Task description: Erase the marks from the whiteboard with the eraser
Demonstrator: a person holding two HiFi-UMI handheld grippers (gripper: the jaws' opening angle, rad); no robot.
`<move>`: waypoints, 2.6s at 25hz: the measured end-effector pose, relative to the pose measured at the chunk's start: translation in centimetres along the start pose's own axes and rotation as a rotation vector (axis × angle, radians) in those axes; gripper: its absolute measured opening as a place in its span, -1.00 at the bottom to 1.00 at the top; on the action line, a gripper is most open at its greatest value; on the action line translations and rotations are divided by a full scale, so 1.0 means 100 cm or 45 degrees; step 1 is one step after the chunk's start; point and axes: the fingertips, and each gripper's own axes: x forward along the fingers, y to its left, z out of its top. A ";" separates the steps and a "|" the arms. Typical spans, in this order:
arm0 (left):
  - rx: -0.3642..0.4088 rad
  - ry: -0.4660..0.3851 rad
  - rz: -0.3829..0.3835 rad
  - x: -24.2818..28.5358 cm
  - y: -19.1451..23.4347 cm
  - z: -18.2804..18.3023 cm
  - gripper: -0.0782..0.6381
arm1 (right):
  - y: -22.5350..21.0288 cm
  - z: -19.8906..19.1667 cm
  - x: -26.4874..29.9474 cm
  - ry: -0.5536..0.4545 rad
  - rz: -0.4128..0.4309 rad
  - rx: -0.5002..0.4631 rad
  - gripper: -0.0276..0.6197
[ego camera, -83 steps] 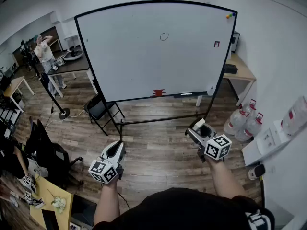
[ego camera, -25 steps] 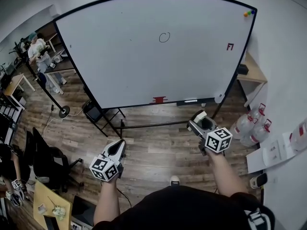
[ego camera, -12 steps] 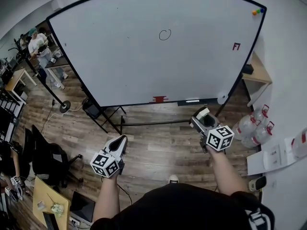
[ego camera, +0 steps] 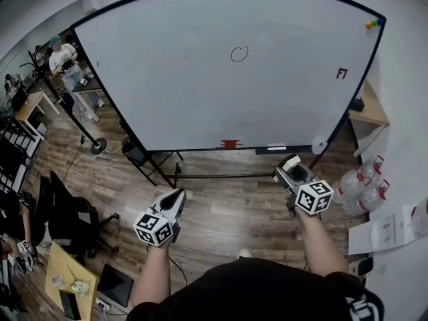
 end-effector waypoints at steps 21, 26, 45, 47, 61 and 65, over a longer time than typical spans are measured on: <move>0.041 0.043 0.011 0.062 -0.017 0.008 -0.71 | -0.057 0.004 0.022 0.030 0.056 0.007 -0.14; 0.046 0.048 0.028 0.073 -0.015 0.010 -0.71 | -0.067 0.003 0.032 0.045 0.072 0.011 -0.14; 0.047 0.029 0.049 0.104 -0.021 0.016 -0.71 | -0.074 0.041 0.058 0.018 0.148 -0.057 -0.14; 0.052 0.022 0.045 0.104 -0.023 0.019 -0.71 | -0.072 0.046 0.058 0.009 0.149 -0.068 -0.14; 0.046 -0.005 0.025 0.102 0.001 0.023 -0.71 | -0.056 0.046 0.074 0.025 0.151 -0.067 -0.14; 0.040 -0.009 0.019 0.104 0.018 0.025 -0.71 | -0.054 0.048 0.085 0.032 0.135 -0.066 -0.14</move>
